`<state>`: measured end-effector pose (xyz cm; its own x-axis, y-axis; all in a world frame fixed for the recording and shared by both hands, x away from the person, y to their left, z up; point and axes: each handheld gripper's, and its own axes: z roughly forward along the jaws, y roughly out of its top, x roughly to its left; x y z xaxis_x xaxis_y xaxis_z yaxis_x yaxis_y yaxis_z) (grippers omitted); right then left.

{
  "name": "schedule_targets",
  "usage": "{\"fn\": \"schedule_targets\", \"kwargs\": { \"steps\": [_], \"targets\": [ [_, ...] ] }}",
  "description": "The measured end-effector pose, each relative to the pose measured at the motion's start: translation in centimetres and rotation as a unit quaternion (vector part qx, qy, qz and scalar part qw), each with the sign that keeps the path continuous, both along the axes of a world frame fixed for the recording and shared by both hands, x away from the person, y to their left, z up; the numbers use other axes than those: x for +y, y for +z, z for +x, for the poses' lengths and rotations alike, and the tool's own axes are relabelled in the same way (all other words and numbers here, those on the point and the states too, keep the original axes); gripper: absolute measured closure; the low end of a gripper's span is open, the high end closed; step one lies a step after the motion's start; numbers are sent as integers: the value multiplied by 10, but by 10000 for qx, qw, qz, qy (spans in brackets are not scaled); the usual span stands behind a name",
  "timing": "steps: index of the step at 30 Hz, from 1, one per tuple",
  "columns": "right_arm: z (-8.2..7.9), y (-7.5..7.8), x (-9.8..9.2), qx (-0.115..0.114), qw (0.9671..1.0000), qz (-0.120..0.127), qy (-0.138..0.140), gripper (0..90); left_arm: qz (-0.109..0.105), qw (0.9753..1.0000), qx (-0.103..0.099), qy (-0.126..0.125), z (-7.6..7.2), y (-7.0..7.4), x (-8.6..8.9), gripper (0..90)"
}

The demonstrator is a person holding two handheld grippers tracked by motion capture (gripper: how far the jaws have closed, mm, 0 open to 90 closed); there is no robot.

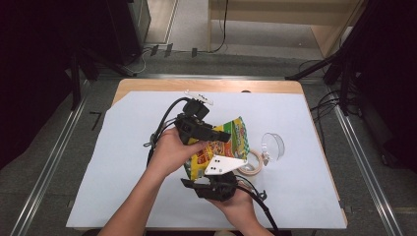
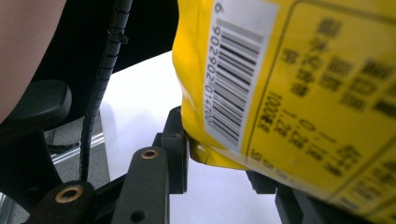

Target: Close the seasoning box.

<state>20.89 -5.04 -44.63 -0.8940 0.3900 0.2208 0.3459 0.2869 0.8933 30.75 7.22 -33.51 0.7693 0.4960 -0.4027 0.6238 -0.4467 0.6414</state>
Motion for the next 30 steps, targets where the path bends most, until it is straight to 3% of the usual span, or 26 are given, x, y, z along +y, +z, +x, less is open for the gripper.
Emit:
{"fn": "schedule_targets", "kwargs": {
  "steps": [16, 30],
  "targets": [
    [0, 0, 0, -86, 9999, -57, -31, 666, -58, 9998, -162, -23, -3, 2, 0, 761],
    [-1, 0, 1, -70, 9999, -53, -50, 667, -117, 9999, -114, 3, -2, 1, 1, 757]
  ]
}}
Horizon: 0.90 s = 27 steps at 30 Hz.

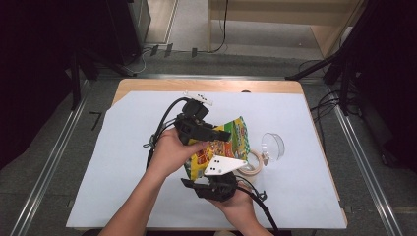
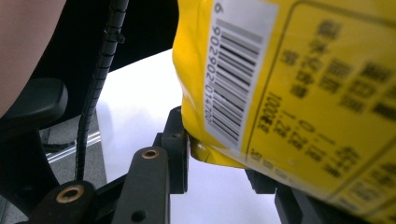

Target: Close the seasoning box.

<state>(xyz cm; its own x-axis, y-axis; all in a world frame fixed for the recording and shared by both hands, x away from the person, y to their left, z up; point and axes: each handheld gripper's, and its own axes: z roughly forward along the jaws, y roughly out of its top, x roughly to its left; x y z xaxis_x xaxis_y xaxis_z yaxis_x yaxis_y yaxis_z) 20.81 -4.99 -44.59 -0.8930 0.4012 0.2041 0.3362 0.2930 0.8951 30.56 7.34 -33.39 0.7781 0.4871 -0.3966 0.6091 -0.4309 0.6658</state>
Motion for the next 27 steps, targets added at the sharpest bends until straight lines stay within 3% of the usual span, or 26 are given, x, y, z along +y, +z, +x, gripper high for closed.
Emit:
{"fn": "schedule_targets", "kwargs": {
  "steps": [27],
  "targets": [
    [-3, 1, 0, 5, 10000, -15, 43, 684, 22, 10000, -13, -34, -2, 1, -1, 752]
  ]
}}
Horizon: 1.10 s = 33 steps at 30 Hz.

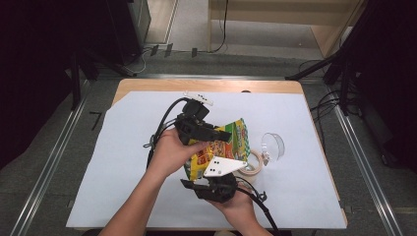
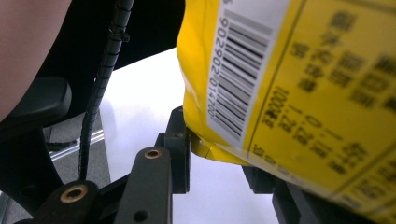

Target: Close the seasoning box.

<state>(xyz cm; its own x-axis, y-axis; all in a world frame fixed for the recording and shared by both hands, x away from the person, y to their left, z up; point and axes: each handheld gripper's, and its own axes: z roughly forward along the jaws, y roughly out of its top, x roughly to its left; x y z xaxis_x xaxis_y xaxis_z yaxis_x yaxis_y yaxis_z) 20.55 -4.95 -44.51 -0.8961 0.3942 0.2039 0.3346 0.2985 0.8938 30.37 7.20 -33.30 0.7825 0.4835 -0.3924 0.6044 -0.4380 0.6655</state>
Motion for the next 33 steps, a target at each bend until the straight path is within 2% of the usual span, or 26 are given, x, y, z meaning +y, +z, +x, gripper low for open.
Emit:
{"fn": "schedule_targets", "kwargs": {
  "steps": [12, 17, 19, 24, 30, 33],
  "targets": [
    [0, 0, 0, -28, 10000, 14, -21, 687, -33, 10000, -79, 13, -3, 3, -1, 752],
    [-1, 0, -1, -167, 9999, 27, -16, 688, 32, 9997, -257, 25, -10, 8, -5, 750],
    [0, 0, -1, -194, 9998, 30, -27, 689, 27, 9997, -247, 13, -10, 8, -5, 750],
    [1, -3, -1, -95, 9999, 32, -9, 692, 31, 9998, -189, -19, -9, 7, -6, 752],
    [-1, -1, -1, -118, 9999, 8, -3, 692, 20, 9999, -138, 7, -8, 5, -5, 750],
    [-2, 0, -1, -99, 9999, 22, 20, 693, -44, 10000, -84, 20, -6, 4, -4, 747]
  ]
}}
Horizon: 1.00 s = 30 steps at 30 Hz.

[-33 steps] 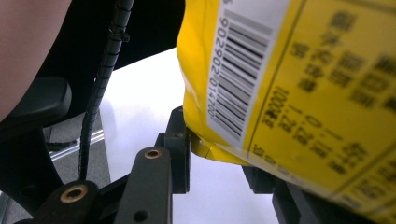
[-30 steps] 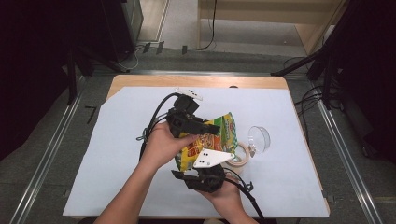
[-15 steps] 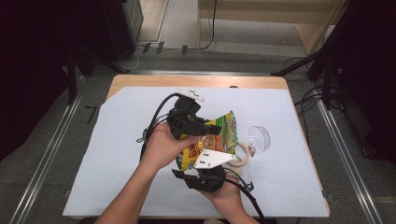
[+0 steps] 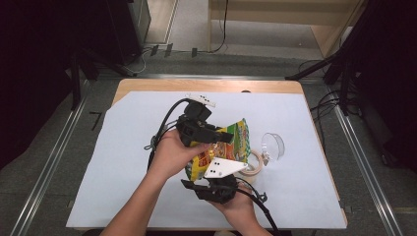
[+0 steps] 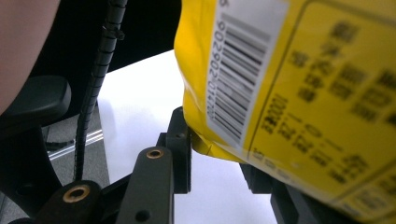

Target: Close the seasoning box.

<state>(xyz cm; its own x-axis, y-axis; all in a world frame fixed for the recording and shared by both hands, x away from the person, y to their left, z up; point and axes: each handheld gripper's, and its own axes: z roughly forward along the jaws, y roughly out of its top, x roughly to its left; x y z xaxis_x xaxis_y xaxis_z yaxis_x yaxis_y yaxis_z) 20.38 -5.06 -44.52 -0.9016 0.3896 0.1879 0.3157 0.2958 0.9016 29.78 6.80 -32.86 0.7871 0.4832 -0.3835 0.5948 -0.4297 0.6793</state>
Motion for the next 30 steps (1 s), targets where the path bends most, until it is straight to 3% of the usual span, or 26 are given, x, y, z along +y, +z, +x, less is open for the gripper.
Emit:
{"fn": "schedule_targets", "kwargs": {
  "steps": [11, 30],
  "targets": [
    [1, 2, -1, 43, 10000, 3, 0, 692, -81, 9999, 68, 31, 5, -2, 3, 733],
    [4, 0, -2, 42, 10000, -80, 1, 692, -71, 10000, 1, 59, 4, -3, 0, 730]
  ]
}}
